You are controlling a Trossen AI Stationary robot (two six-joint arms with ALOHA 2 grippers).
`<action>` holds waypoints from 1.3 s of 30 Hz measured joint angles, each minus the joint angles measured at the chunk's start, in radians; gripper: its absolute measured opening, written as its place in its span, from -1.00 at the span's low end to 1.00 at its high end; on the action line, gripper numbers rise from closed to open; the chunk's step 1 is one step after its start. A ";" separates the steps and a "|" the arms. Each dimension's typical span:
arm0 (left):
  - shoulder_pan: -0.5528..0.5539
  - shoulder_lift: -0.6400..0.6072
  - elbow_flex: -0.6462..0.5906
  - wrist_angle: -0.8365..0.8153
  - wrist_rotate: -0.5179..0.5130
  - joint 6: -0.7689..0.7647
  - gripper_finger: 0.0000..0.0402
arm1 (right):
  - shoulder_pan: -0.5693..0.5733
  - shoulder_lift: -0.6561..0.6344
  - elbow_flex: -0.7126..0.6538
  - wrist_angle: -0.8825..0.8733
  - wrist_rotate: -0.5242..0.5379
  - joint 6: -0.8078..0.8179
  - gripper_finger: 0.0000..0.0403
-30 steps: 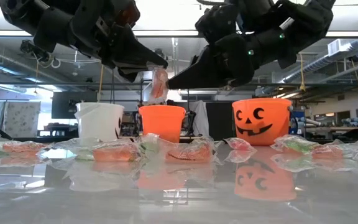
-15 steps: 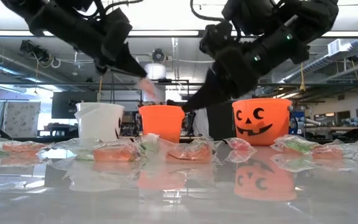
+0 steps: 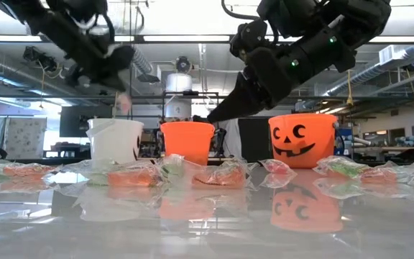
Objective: Sort candy by brand, put in halloween buckets
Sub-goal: Put the orange gummy into the white bucket, then put the green gummy into the white bucket
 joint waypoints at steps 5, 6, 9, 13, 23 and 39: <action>0.109 0.054 -0.001 -0.096 0.000 -0.081 -0.95 | 0.001 0.000 0.000 0.003 -0.019 -0.020 -0.69; 0.120 0.061 -0.001 -0.090 0.005 -0.081 -0.93 | 0.000 0.000 0.000 0.003 -0.019 -0.023 -0.69; 0.139 0.073 -0.001 -0.077 0.029 -0.066 -0.81 | 0.000 0.000 0.000 0.002 -0.019 -0.033 -0.69; 0.155 0.068 -0.001 -0.064 0.048 -0.062 -0.56 | 0.000 0.000 0.000 0.001 -0.020 -0.048 -0.69; -0.032 -0.026 0.028 -0.067 0.072 0.120 -0.36 | 0.004 0.000 0.000 0.008 -0.097 -0.022 -0.69; -0.640 0.145 0.027 -0.659 0.249 -0.650 -0.54 | 0.019 0.000 0.000 0.109 -0.148 0.004 -0.69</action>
